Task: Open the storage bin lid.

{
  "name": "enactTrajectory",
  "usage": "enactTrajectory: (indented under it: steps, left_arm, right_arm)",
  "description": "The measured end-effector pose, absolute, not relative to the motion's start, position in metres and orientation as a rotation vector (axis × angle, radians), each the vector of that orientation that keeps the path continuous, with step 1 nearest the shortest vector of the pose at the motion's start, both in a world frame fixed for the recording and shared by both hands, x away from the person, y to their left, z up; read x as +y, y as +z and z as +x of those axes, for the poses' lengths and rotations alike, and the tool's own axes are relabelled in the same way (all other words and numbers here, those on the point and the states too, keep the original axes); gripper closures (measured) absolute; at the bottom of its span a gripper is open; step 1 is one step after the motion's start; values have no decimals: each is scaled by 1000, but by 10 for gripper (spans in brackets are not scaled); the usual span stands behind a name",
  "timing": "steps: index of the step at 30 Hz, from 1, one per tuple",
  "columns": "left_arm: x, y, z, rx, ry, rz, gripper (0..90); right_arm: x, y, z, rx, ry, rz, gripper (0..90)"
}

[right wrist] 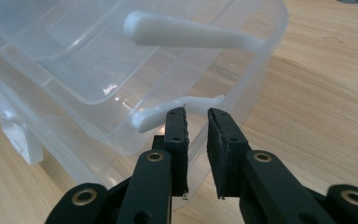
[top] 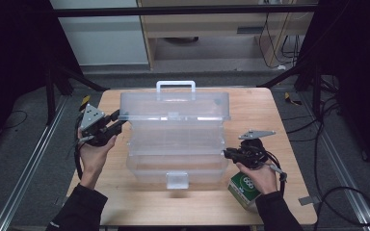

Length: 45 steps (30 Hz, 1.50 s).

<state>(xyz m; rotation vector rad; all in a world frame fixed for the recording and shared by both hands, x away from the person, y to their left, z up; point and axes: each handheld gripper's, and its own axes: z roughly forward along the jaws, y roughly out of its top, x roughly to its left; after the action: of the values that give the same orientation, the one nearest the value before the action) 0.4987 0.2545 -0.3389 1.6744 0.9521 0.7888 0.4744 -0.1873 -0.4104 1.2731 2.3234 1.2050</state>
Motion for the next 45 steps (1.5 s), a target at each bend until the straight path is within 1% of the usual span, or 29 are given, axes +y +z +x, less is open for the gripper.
enactTrajectory:
  steps: [8,14,34,45]
  left_arm:
    - [251,-331,509,977,820,1672,712]
    - [249,-327,517,993,847,1691,749]
    - [247,-313,539,1018,817,1742,748]
    - [243,-305,553,1039,833,1771,748]
  right_arm:
    - [-187,-410,474,2323,1204,1276,780]
    - [-187,-410,474,2323,1202,1272,781]
    - [-187,-410,474,2326,1204,1273,780]
    - [-187,-410,474,2325,1202,1271,780]
